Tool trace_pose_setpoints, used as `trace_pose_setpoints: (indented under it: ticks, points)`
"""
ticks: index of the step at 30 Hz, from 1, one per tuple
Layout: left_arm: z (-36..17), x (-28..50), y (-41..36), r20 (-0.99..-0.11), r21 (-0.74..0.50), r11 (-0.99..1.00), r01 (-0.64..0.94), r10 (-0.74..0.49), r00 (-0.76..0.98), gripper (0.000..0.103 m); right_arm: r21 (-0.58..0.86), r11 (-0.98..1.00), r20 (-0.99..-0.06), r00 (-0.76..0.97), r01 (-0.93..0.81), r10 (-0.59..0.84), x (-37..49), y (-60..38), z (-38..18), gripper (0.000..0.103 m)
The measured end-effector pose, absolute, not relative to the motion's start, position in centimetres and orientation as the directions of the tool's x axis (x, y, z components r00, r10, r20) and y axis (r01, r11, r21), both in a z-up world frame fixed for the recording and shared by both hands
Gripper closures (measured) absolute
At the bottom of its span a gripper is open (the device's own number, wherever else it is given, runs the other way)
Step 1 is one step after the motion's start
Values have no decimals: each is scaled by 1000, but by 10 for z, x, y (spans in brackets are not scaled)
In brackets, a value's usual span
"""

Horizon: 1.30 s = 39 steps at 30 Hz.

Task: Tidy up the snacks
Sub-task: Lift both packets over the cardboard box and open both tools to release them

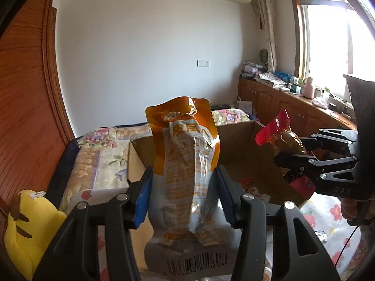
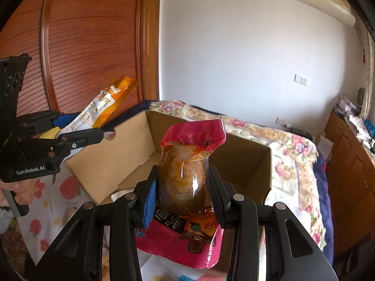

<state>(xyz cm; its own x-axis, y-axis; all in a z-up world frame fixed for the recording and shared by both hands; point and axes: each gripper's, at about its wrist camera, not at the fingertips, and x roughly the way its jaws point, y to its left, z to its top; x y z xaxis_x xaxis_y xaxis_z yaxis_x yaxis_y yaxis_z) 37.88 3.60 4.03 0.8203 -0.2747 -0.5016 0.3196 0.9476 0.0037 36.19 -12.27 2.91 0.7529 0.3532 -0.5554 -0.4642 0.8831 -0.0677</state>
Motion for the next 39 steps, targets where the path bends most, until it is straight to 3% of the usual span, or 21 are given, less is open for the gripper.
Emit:
trace_pose_setpoints:
  ticks: [15, 23, 39]
  points:
    - [0, 401, 25, -557, -26, 950, 312, -273, 785, 48, -43, 896, -636, 704, -441, 316, 398, -125, -17, 61]
    - [5, 396, 22, -538, 6, 942, 334, -279, 795, 42, -29, 900, -665, 680, -436, 309, 401, -125, -30, 55]
    - [32, 348, 30, -506, 28, 943, 331, -272, 818, 42, -33, 909, -615, 725, -416, 310, 358, -137, 9, 52]
